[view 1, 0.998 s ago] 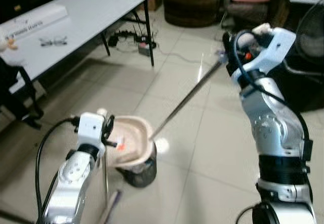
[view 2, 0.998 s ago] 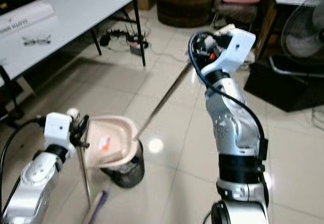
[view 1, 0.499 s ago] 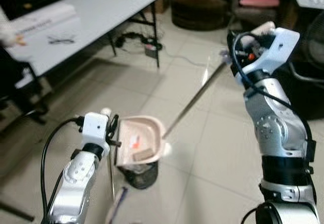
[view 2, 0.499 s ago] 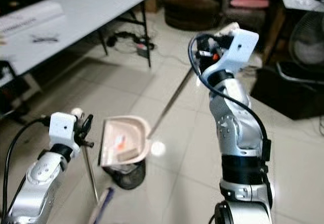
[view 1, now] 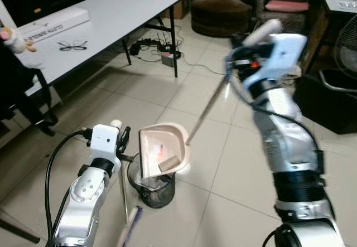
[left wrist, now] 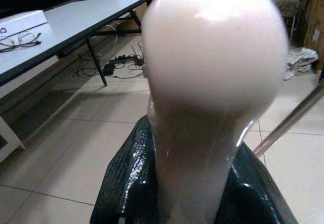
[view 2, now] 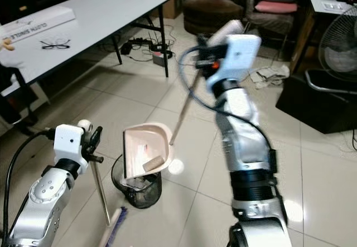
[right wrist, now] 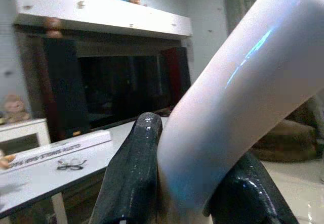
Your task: Sweep floor
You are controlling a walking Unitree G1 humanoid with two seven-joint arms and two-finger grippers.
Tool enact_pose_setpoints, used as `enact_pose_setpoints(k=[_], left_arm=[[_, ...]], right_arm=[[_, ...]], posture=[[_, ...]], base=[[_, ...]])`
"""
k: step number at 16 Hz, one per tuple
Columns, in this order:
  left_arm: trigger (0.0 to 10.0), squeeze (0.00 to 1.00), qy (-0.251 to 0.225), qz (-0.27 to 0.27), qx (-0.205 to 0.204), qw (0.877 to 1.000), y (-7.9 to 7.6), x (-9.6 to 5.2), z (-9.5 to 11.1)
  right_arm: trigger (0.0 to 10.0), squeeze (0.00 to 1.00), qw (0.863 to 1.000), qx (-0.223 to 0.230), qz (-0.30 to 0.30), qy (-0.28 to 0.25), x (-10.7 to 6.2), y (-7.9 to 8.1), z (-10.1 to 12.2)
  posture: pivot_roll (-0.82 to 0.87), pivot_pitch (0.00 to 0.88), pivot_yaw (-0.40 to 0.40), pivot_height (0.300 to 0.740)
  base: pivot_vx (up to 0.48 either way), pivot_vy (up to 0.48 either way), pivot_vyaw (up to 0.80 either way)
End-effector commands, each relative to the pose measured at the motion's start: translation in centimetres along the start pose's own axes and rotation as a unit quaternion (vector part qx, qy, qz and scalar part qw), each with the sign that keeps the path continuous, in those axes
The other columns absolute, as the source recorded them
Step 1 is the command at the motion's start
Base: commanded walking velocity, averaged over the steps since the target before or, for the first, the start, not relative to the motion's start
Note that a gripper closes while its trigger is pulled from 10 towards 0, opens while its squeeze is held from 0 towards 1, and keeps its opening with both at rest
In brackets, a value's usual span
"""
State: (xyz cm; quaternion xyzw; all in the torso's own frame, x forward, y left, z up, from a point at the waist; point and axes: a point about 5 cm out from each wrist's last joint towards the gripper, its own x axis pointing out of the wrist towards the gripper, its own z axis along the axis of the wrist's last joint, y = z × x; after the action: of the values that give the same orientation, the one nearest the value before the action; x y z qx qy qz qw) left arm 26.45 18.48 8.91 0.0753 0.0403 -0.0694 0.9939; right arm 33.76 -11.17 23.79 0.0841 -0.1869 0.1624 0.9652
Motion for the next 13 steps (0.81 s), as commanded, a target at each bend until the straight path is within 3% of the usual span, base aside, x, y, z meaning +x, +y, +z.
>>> enact_pose_setpoints(k=[1, 6, 8, 13], left_arm=[[10.0, 0.0, -0.006, 0.005, 0.009, 1.0, 0.4, 0.2, 0.4], [10.0, 0.0, -0.005, 0.004, 0.011, 1.0, 0.3, 0.1, 0.4], [10.0, 0.0, -0.004, 0.003, 0.011, 1.0, 0.2, 0.1, 0.3], [10.0, 0.0, -0.005, 0.0, 0.013, 1.0, 0.1, 0.1, 0.2]], right_arm=[[10.0, 0.0, 0.998, -0.014, 0.037, -0.049, 0.9, 1.7, 1.2], [10.0, 0.0, 0.986, -0.062, 0.134, -0.076, 1.1, 6.1, -0.2], [10.0, 0.0, 0.976, -0.073, 0.186, -0.081, 0.5, 8.1, -1.0], [10.0, 0.0, 0.951, -0.112, 0.266, -0.106, -0.8, 11.2, -1.8]], posture=[[-0.03, 0.0, 0.082, 0.74], [-0.02, 0.0, 0.083, 0.74], [-0.02, 0.0, 0.079, 0.74], [-0.02, 0.0, 0.075, 0.74]], base=[[0.0, 0.0, 0.0], [0.0, 0.0, 0.0], [0.0, 0.0, 0.0], [0.0, 0.0, 0.0]])
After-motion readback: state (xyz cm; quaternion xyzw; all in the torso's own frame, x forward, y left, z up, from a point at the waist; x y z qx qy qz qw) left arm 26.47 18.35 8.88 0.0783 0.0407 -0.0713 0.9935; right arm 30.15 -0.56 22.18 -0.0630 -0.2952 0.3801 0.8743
